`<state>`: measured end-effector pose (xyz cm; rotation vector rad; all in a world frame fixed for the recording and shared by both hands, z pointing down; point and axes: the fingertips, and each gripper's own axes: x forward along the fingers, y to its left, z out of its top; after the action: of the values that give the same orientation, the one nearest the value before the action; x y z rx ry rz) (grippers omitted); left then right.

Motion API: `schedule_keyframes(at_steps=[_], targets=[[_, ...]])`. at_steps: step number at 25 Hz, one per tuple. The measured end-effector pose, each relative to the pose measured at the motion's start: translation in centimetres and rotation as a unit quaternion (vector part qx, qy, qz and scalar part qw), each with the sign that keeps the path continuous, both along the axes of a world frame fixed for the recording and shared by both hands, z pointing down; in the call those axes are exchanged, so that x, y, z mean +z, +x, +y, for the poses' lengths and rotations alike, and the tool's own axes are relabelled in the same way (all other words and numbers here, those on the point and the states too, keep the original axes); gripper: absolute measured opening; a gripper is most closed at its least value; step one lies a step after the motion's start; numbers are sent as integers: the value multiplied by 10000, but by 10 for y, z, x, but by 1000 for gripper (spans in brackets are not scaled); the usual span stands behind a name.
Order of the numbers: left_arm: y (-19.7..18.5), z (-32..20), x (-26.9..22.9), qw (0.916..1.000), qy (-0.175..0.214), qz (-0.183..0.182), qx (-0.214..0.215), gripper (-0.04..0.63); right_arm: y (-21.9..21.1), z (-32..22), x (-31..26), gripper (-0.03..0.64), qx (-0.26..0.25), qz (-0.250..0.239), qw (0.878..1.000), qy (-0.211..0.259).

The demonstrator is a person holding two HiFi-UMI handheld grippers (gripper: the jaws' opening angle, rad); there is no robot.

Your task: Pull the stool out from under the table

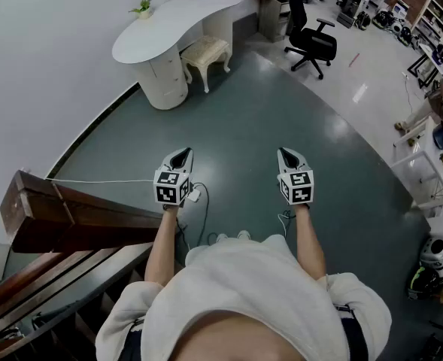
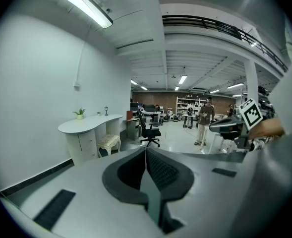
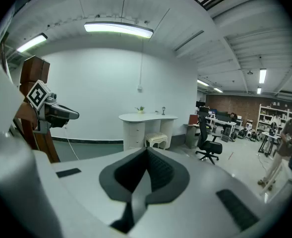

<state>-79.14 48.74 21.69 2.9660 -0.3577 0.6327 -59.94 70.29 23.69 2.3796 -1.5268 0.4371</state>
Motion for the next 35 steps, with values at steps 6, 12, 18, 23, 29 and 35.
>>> schedule_keyframes(at_steps=[6, 12, 18, 23, 29, 35], targets=[[9, 5, 1, 10000, 15, 0, 7, 14, 6, 3, 3, -3, -3, -30, 10000, -18], [11, 7, 5, 10000, -17, -26, 8, 14, 8, 2, 6, -3, -32, -103, 9999, 59], [24, 19, 7, 9998, -66, 45, 164, 136, 11, 4, 3, 56, -147, -266, 9986, 436], [35, 32, 17, 9989, -293, 43, 363, 281, 9, 3, 6, 399, -422, -221, 9976, 496], [51, 53, 19, 9987, -291, 34, 416, 279, 19, 19, 11, 396, -361, -270, 9982, 406], [65, 67, 26, 9988, -273, -21, 417, 279, 35, 30, 17, 388, -374, -250, 9982, 390]])
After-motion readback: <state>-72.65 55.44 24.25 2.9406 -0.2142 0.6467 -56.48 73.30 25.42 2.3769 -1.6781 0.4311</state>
